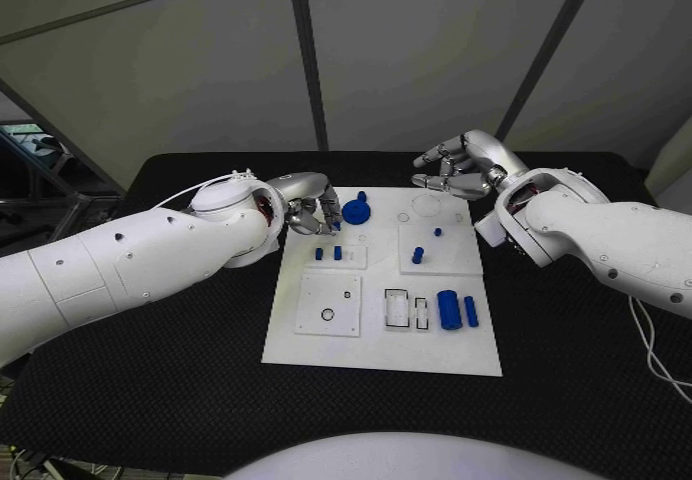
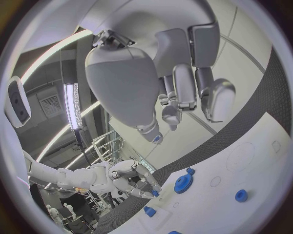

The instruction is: Assemble the parts on the task board

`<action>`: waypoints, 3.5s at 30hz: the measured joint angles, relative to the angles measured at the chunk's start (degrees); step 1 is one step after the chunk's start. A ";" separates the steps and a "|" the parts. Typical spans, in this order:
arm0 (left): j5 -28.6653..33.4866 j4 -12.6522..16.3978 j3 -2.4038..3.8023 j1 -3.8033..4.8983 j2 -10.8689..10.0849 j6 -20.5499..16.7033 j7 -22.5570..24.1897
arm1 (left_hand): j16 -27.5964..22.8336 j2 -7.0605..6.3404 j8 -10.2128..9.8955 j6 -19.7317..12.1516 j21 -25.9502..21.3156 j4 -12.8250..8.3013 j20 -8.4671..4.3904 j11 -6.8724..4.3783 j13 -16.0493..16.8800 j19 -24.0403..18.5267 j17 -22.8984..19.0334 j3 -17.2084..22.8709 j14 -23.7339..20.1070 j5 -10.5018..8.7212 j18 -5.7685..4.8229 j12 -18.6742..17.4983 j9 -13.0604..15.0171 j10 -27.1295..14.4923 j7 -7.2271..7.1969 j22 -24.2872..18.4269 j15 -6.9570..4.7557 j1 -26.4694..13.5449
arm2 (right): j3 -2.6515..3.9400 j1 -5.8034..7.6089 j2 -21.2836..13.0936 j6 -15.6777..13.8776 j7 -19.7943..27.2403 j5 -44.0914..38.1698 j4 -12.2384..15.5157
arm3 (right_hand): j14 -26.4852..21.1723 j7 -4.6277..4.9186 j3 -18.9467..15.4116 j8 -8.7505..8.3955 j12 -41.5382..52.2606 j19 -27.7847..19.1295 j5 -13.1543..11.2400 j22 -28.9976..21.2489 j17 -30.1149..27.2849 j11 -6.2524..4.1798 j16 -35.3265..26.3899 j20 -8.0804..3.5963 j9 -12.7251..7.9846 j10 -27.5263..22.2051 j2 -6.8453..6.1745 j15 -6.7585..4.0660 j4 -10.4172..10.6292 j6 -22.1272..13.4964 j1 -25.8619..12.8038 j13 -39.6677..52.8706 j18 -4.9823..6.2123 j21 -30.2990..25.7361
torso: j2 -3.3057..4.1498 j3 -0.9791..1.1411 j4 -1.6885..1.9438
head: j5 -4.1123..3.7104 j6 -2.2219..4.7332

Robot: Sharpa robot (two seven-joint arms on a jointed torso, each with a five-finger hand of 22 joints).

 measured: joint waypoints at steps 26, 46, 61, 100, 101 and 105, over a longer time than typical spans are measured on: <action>0.85 -0.18 0.03 -0.85 -0.67 0.70 -1.68 | 0.00 -0.44 0.00 0.40 0.22 0.16 0.00 0.01 0.01 0.00 -0.10 0.16 0.00 0.01 0.00 -0.23 -0.03 0.39 0.00 0.12 0.00 -0.45 | -0.01 -0.02 -0.04 0.01 0.00 -0.01 -0.18 | 0.00 0.00 0.00 0.00 0.00 0.00 0.00 0.00 -0.01 0.00 0.00 0.00 0.00 0.00 0.00 0.00 0.00 0.00 0.00 -0.01 0.00 0.00 | 0.15 0.12 -0.19 | 0.22 -0.02; 0.96 -1.94 0.05 -0.91 0.77 0.14 -1.74 | 0.00 -0.44 -0.21 0.40 0.22 0.16 0.00 0.02 -0.04 0.00 -0.09 0.16 0.00 0.02 0.00 -0.23 -0.03 0.38 0.00 0.19 0.00 -0.44 | -0.01 -0.02 0.10 0.02 0.00 -0.02 -0.19 | 0.00 0.00 0.00 0.00 0.00 0.00 0.00 0.00 -0.01 0.00 0.00 0.00 0.00 0.00 0.00 0.00 0.00 0.00 0.00 -0.02 0.00 0.00 | 0.14 0.08 -0.20 | 0.10 -0.21; 0.99 -2.14 0.05 -0.92 1.10 0.37 -1.82 | 0.00 -0.44 -0.23 0.61 0.22 -0.03 0.00 -0.17 -0.03 0.00 -0.11 0.35 0.00 0.02 0.00 -0.50 -0.04 0.65 -0.21 0.20 0.00 -0.44 | -0.01 -0.02 0.10 0.06 -0.01 -0.02 -0.20 | 0.00 0.00 0.00 0.00 0.00 0.00 0.00 0.00 -0.02 0.00 0.00 0.00 0.00 0.00 0.00 0.00 0.00 0.00 0.00 -0.02 0.00 0.00 | 0.13 0.07 -0.13 | -0.07 -0.45; 1.22 -2.76 0.08 -0.93 1.70 1.44 -2.31 | -0.01 -0.44 -0.29 1.43 0.22 -0.39 0.00 -0.21 0.04 0.00 -0.36 0.70 0.00 0.01 0.00 -0.50 0.07 1.42 -0.20 0.38 0.00 -0.44 | -0.01 -0.02 -0.06 0.14 -0.11 -0.03 -0.12 | 0.00 0.00 0.00 0.00 0.00 0.00 0.00 0.00 0.02 0.00 0.00 0.00 0.00 0.00 0.00 0.00 0.00 0.00 0.00 -0.02 0.00 0.00 | 0.10 0.08 -0.13 | -0.23 -0.86; 1.24 -2.77 0.08 -0.92 1.71 1.53 -2.35 | 0.00 -0.44 -0.29 1.43 0.22 -0.39 0.00 -0.21 0.04 0.00 -0.36 0.70 0.00 0.01 0.00 -0.50 0.07 1.42 -0.20 0.38 0.00 -0.44 | -0.01 -0.02 -0.06 0.14 -0.12 -0.03 -0.12 | 0.00 0.00 0.00 0.00 0.00 0.00 0.00 0.00 0.02 0.00 0.00 0.00 0.00 0.00 0.00 0.00 0.00 0.00 0.00 -0.02 0.00 0.00 | 0.09 0.08 -0.13 | -0.24 -0.85; 1.28 -2.83 0.09 -0.90 1.73 1.84 -2.53 | 0.00 -0.44 -0.29 1.43 0.22 -0.39 0.00 -0.21 0.04 0.00 -0.35 0.70 0.00 0.01 0.01 -0.50 0.06 1.42 -0.20 0.38 0.00 -0.44 | -0.01 -0.02 -0.06 0.16 -0.14 -0.03 -0.12 | 0.00 0.00 0.00 0.00 0.00 0.00 0.00 0.00 0.02 0.00 0.00 0.00 0.00 0.00 0.00 0.00 0.00 0.00 0.00 -0.02 0.00 0.00 | 0.09 0.08 -0.13 | -0.22 -0.83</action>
